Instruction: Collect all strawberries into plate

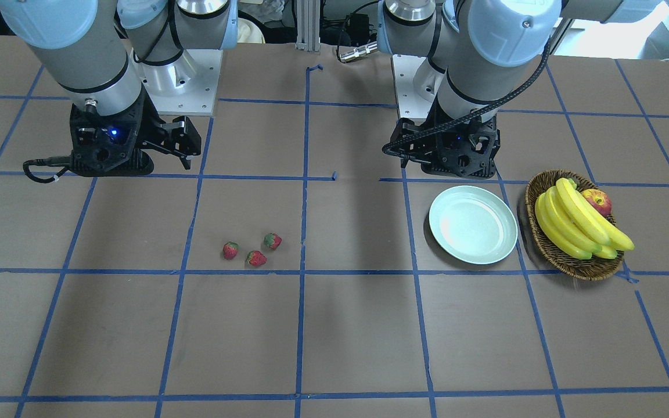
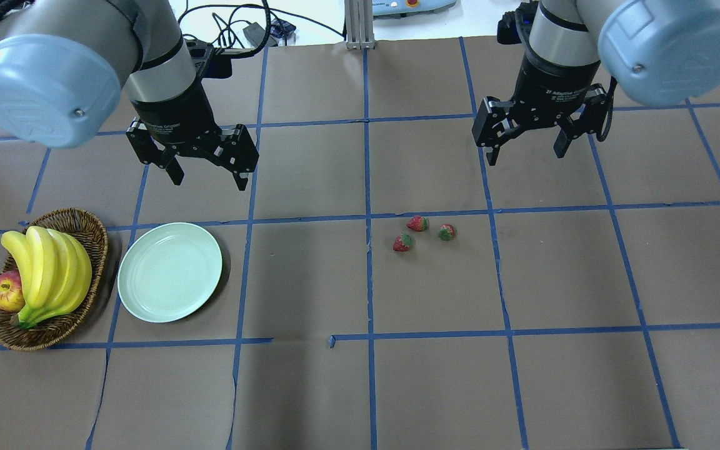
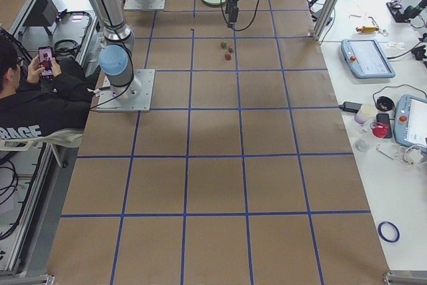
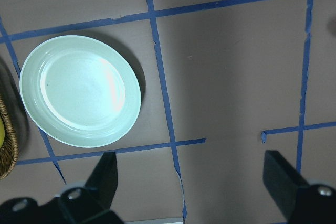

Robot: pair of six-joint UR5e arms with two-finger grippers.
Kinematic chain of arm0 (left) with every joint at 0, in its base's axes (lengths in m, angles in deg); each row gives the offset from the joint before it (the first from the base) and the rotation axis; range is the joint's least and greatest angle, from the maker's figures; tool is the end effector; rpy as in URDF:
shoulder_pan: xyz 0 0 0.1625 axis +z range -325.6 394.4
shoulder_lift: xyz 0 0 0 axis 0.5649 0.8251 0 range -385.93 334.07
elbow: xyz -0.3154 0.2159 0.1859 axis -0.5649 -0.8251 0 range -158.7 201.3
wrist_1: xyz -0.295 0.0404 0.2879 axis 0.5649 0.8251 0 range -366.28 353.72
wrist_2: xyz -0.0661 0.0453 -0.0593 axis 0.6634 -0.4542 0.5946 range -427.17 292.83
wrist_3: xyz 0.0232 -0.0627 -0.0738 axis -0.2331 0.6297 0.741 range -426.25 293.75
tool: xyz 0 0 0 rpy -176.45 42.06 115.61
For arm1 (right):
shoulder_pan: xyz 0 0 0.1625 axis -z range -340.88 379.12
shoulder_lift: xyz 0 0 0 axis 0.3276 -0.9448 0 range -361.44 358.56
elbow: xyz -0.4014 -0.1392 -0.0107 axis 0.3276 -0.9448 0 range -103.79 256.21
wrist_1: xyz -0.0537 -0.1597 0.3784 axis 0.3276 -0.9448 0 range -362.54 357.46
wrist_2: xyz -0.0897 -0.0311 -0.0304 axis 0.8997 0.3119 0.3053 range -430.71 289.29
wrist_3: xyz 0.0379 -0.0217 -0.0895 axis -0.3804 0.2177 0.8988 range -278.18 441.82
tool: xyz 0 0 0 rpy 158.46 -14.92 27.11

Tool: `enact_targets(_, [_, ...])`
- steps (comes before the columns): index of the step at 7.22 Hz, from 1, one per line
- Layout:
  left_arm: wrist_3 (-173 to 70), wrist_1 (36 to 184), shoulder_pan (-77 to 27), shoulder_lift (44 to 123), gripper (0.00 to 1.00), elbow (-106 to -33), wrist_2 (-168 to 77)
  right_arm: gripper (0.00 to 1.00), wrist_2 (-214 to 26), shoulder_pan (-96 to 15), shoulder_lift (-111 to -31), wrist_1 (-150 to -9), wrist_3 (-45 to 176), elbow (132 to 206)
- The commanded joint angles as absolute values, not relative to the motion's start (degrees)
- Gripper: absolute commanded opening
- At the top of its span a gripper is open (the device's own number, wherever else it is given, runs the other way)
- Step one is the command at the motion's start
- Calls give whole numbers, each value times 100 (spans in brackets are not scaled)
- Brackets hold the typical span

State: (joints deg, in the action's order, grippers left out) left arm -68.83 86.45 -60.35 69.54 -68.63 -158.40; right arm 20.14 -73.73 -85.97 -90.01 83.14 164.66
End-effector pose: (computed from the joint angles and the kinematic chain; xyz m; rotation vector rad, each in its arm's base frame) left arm -0.1734 -0.5029 0.4360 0.2010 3.1032 0.2206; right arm 0.1576 -0.5124 0.4486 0.1149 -3.1181 -0.1756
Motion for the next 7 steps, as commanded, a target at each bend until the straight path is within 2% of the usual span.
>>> enact_targets(1, [-6880,8636,-6035,6969,100,-6861,-15840,100,2016,-7378,-8547,-9017,8331,16472])
enact_targets(7, [-6880,8645,-6035,6995,100,-6914,-15849,100,2017,-7387,-8486,-9078,8314,16472])
